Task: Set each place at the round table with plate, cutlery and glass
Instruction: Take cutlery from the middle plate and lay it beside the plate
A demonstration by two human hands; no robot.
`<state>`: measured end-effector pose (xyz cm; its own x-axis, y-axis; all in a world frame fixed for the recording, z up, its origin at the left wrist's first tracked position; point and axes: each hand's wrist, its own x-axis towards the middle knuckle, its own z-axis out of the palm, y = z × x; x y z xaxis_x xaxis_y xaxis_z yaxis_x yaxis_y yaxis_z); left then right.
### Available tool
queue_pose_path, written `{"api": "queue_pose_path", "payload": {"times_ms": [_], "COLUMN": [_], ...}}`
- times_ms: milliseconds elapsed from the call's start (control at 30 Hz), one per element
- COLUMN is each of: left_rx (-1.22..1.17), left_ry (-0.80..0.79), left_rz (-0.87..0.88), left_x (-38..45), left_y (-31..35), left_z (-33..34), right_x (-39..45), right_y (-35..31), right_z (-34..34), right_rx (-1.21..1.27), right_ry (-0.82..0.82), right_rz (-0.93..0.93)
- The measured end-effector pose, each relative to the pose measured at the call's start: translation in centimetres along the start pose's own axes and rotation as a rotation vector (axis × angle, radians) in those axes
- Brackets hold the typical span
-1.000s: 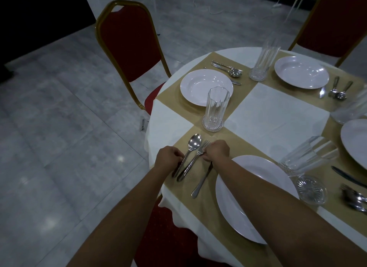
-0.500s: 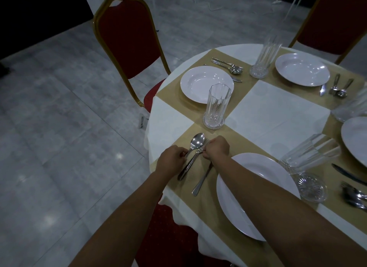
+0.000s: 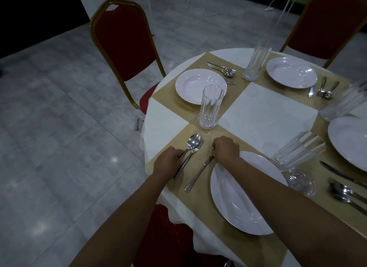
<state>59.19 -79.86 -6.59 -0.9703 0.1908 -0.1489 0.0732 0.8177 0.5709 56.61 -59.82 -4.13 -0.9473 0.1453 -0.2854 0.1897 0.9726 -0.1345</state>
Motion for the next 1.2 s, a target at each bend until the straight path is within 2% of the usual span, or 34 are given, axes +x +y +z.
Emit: {"api": "queue_pose_path", "payload": {"times_ms": [267,533,800,1200], "left_rx": [0.022,0.052,0.050,0.083], "left_ry": [-0.015,0.062,0.068,0.046], "left_rz": [0.012,-0.062,-0.074,0.017], "left_x": [0.0,-0.2,-0.3,-1.8], "left_y": [0.6,0.3,0.1,1.7], "left_z": [0.4,0.2,0.0,1.3], "right_x": [-0.6,-1.1,-1.4,-1.5], "right_y": [1.0,1.0,1.0,1.0], "right_z": [0.2,0.2,0.0,0.0], "right_rx": [-0.011,-0.048,-0.035,-0.007], "right_ry": [0.031,0.041,0.059,0.036], "right_rz": [0.023,0.036,0.049,0.051]}}
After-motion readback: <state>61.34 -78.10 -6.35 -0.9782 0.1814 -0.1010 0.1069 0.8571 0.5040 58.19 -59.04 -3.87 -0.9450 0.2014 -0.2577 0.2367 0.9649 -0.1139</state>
